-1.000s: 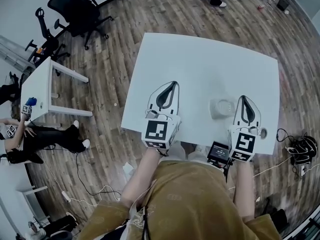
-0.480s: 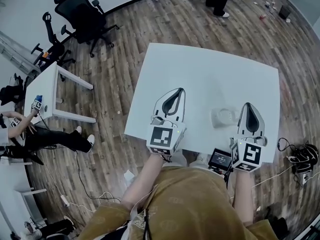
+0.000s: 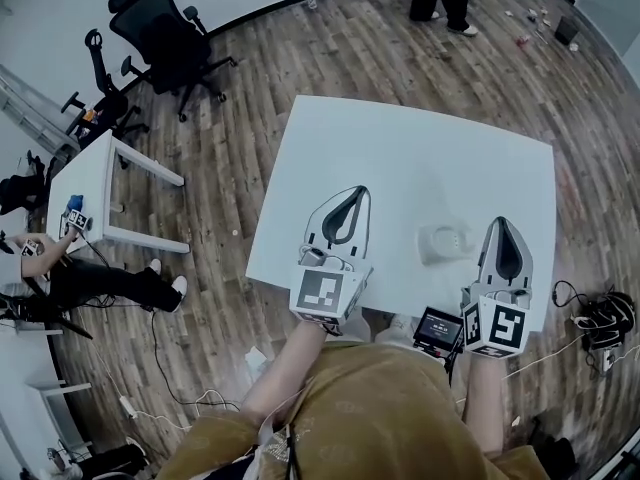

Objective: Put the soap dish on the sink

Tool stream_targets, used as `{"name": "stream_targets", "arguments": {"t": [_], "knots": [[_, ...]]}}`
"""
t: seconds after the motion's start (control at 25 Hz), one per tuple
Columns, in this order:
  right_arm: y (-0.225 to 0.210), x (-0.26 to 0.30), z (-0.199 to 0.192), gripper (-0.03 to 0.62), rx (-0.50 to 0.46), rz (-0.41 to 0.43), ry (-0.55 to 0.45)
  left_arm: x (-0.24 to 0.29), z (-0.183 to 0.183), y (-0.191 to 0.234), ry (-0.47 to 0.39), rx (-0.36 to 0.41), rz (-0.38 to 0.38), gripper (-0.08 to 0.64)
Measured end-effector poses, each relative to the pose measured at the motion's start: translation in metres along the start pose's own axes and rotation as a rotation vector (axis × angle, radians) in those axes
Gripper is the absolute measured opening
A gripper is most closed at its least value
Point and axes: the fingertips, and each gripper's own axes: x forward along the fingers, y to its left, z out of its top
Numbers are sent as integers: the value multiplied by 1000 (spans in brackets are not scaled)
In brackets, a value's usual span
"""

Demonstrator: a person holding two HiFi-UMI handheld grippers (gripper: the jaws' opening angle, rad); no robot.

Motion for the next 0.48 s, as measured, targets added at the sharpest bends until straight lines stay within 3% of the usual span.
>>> {"name": "stream_targets", "arguments": {"t": [0.12, 0.32, 0.48], "knots": [[-1, -3, 6, 9, 10, 3, -20, 0, 7, -3, -29, -26, 4, 8], [-7, -12, 13, 9, 60, 0, -69, -2, 10, -11, -32, -4, -5, 8], [-9, -13, 8, 9, 33, -6, -55, -3, 9, -13, -32, -5, -4, 8]]}}
